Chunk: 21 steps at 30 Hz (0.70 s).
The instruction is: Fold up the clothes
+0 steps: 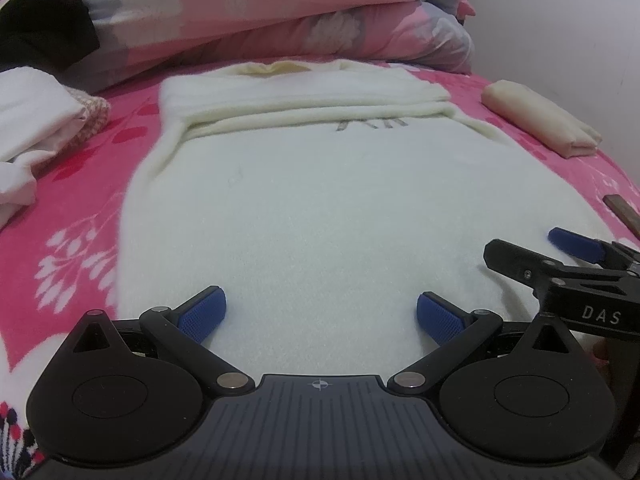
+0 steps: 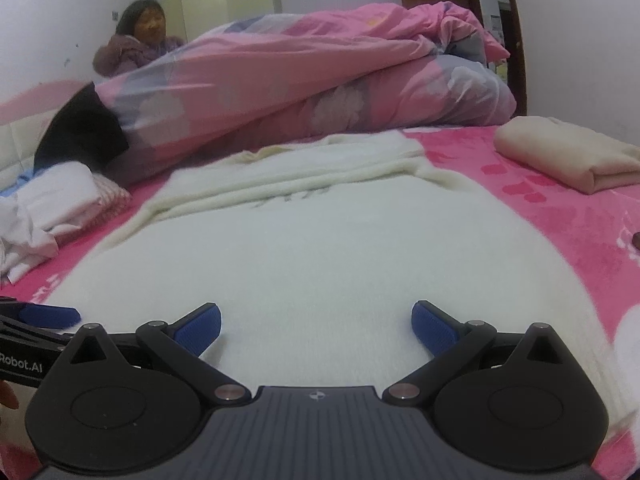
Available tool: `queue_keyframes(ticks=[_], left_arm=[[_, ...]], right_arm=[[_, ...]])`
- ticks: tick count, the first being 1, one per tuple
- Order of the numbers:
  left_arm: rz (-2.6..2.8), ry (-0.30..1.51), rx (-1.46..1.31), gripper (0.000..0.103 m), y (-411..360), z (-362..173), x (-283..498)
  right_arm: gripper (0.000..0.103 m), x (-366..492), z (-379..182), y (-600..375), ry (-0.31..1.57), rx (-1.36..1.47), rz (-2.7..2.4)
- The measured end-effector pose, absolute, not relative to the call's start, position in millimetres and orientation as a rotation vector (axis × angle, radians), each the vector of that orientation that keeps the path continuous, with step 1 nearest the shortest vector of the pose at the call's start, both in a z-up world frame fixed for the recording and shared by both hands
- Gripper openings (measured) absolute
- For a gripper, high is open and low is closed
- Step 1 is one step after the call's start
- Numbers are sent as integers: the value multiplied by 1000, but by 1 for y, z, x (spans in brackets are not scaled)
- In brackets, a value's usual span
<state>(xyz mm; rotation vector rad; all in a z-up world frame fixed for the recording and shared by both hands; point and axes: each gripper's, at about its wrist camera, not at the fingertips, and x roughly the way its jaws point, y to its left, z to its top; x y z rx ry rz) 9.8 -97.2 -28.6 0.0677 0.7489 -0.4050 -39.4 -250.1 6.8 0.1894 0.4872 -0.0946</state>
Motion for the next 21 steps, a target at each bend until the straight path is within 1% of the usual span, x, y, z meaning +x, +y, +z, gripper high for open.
queue_keyframes(ticks=[8,21], left_arm=[[-400,746,78,103,-98,-29,10],[-388,736,101,103,-101,-30,8]], right_arm=[[103,-37,5,-243,517,109,-79],[103,-35,2,-240,537,75,-80]])
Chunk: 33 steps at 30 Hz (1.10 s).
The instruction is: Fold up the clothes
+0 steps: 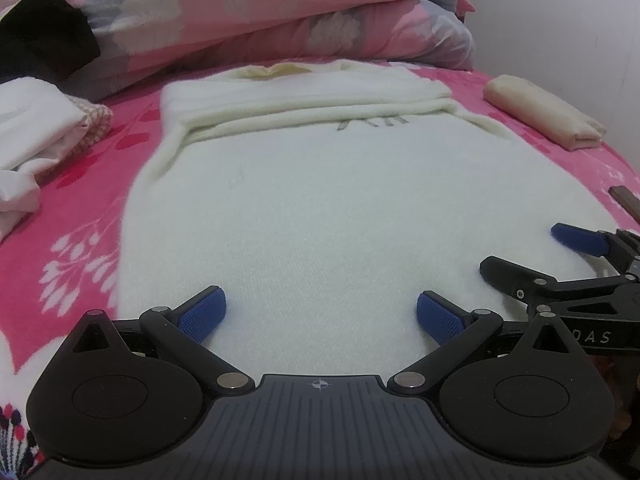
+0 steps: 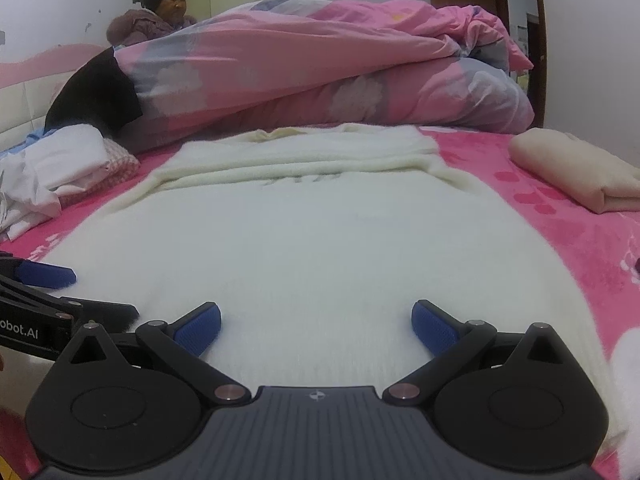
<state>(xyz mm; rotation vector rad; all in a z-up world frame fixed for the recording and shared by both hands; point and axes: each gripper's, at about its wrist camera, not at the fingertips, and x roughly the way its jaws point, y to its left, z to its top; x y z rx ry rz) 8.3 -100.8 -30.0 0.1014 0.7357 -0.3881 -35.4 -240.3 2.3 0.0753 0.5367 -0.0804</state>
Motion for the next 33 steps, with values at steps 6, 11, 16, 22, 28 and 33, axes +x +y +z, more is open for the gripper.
queue_keyframes(ticks=[6,11,16,22,28,33], left_arm=[[-365,738,108,103,-105,-30,8],[-361,738,107,103,-106,-30,8],[-362,727,108,103,-105,-31,6],[-368,725,109,103,-103,-30,7],[-363,714,112,103,-104,-31,5],[-363,711,111,103,-105,-32,3]], right_arm=[[103,-35,1,-239,542,55,-83],[103,-36,1,-239,542,49,-87],[103,-36,1,-239,541,47,-87],[103,-39,7,-241,543,63,-96],[103,-56,20,-261,500,113,-160],[103,-64,5,-271,542,103,-192]])
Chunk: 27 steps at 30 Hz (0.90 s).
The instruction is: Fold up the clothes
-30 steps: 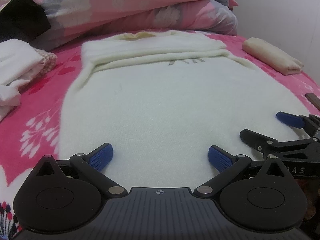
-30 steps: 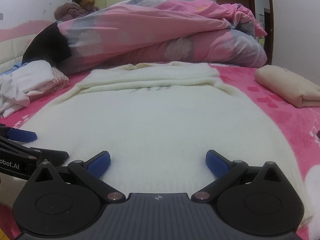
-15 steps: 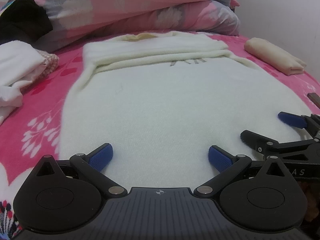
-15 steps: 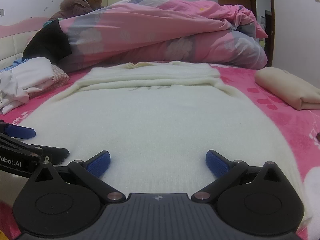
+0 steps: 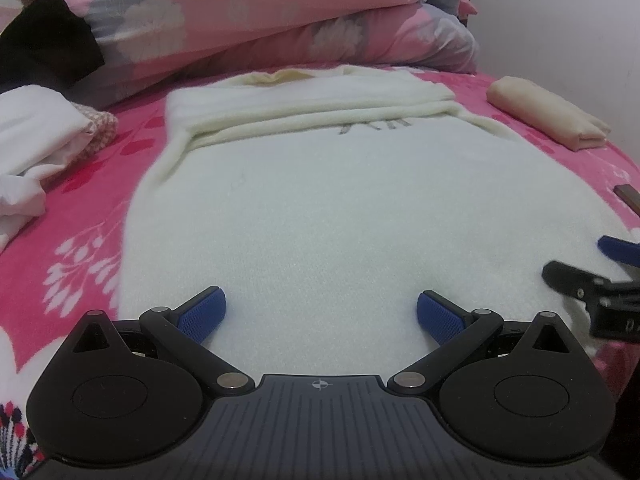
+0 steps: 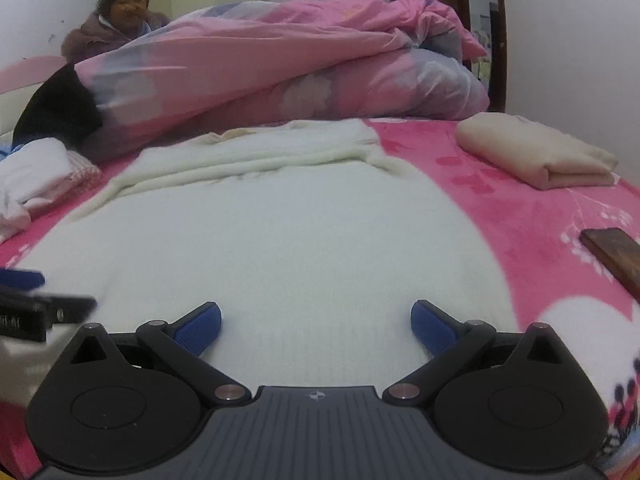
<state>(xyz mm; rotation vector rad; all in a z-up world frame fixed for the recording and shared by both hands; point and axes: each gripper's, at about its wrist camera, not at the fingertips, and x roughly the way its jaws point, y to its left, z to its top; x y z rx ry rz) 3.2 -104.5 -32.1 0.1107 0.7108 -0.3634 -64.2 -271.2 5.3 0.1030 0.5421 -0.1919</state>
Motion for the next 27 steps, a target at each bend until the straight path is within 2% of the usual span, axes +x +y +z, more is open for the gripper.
queue_keyframes(ticks=[27], left_arm=[[-354,700,107,103,-105,-33,1]], right_arm=[[103,-70,1,-268,523,71,-196]])
